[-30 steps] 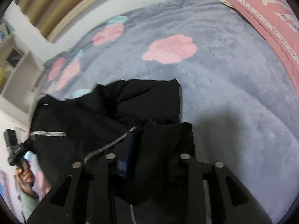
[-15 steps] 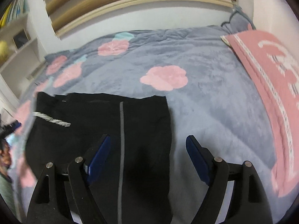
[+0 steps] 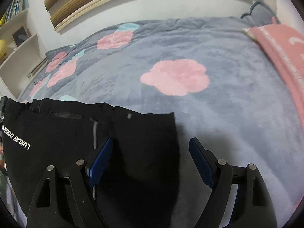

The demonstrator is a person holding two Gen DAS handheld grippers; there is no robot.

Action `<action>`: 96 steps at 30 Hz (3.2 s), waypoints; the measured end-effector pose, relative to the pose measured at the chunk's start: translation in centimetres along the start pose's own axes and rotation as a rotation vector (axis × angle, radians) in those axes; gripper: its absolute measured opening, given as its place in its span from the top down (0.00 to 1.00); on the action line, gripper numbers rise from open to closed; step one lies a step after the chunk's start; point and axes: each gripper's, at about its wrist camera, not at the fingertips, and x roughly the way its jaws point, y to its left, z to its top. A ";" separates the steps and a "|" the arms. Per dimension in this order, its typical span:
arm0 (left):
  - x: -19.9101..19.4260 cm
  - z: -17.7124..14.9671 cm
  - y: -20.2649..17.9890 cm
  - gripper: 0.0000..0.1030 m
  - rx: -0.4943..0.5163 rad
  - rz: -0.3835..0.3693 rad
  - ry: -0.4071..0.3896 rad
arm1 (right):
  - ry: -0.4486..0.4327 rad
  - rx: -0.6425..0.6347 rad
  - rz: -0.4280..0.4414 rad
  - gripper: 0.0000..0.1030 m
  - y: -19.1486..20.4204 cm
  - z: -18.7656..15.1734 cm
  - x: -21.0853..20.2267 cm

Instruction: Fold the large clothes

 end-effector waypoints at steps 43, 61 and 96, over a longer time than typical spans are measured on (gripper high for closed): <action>2.5 2.4 0.8 0.78 -0.116 0.237 -0.194 | 0.094 0.015 -0.298 0.91 2.0 4.2 9.6; -2.4 -7.1 -16.9 0.49 0.148 0.130 -0.188 | 0.004 -0.086 0.135 0.36 18.5 0.0 -4.7; -4.1 -17.3 -14.3 0.48 0.080 0.210 -0.138 | 0.092 -0.065 0.026 0.31 19.7 -10.2 -5.9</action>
